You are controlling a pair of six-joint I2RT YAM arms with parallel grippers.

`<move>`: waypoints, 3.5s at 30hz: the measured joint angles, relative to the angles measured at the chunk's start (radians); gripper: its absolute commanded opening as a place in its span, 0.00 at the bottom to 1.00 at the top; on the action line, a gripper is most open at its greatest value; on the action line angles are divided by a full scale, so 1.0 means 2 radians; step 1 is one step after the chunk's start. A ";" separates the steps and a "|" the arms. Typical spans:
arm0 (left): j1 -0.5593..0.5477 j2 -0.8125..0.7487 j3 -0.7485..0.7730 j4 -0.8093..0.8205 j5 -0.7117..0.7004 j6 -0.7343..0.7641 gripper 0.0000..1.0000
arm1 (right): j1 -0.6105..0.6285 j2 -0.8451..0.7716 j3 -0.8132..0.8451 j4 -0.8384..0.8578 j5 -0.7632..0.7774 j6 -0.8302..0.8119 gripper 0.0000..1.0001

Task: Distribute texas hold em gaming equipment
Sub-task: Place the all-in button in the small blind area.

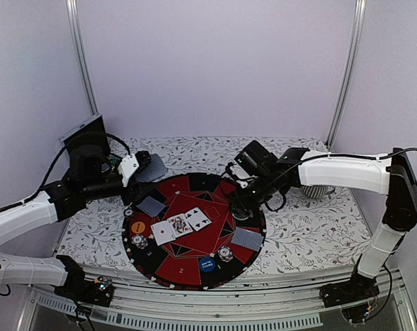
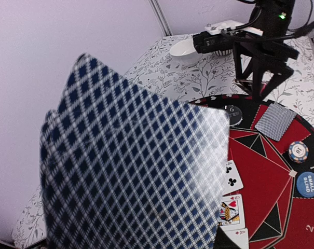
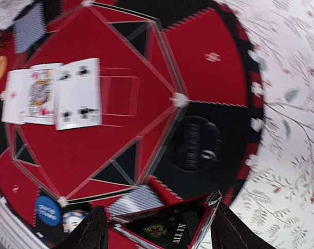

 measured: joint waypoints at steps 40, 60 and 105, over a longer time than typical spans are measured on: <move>0.000 0.000 0.000 0.011 -0.052 -0.009 0.43 | 0.249 0.239 0.202 0.043 -0.057 -0.095 0.51; 0.001 0.000 0.000 0.011 -0.052 -0.009 0.42 | 0.268 0.253 0.219 -0.028 -0.062 -0.099 0.52; 0.001 0.000 0.000 0.011 -0.050 -0.009 0.42 | 0.268 0.273 0.251 -0.051 -0.023 -0.059 0.50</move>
